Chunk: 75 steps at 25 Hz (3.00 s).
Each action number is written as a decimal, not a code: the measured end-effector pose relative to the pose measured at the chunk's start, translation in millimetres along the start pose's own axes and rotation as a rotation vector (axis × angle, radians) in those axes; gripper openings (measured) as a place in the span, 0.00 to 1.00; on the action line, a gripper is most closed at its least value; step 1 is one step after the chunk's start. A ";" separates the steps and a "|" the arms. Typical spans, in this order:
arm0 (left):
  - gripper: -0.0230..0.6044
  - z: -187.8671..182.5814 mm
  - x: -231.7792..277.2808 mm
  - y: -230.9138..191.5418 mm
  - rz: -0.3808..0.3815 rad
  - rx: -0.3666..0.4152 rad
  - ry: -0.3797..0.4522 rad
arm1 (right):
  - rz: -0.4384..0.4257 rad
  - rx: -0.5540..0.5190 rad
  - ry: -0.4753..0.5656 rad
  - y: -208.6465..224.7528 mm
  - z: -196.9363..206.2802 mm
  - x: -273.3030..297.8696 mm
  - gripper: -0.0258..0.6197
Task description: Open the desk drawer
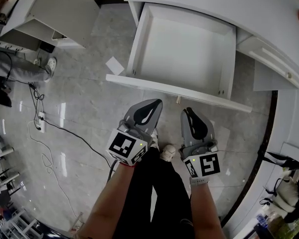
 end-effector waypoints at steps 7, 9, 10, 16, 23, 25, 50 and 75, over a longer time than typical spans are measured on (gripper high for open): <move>0.04 -20.3 -21.2 19.1 -0.018 0.006 0.030 | -0.016 -0.011 0.021 9.5 -29.6 -34.0 0.04; 0.04 -27.8 -26.8 25.2 -0.024 0.005 0.039 | -0.020 -0.012 0.020 12.0 -38.4 -43.5 0.04; 0.04 -30.8 -29.4 27.8 -0.027 0.003 0.046 | -0.022 -0.016 0.021 12.8 -43.3 -48.3 0.04; 0.04 -58.5 -47.9 42.4 -0.040 -0.021 0.089 | -0.033 -0.054 0.039 10.3 -75.0 -78.3 0.04; 0.04 -91.3 -69.1 57.3 -0.036 0.009 0.111 | -0.022 -0.064 0.067 4.9 -107.2 -104.8 0.04; 0.04 -99.0 -75.9 62.4 -0.033 0.021 0.112 | -0.020 -0.064 0.071 2.4 -115.4 -111.7 0.04; 0.04 -194.7 -147.4 102.2 -0.044 0.073 0.193 | -0.012 -0.109 0.152 -12.1 -224.9 -177.0 0.04; 0.04 -228.2 -204.2 122.7 -0.087 0.110 0.289 | 0.020 -0.123 0.259 -31.2 -260.5 -234.8 0.04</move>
Point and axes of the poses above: the fingertips, and each gripper's own axes: x forward along the fingers, y to its right, z out of its underside, the point moved 9 cm from there along -x, backward along the fingers, and after that the axes turned 10 degrees about -y, right-handed, at the moved point
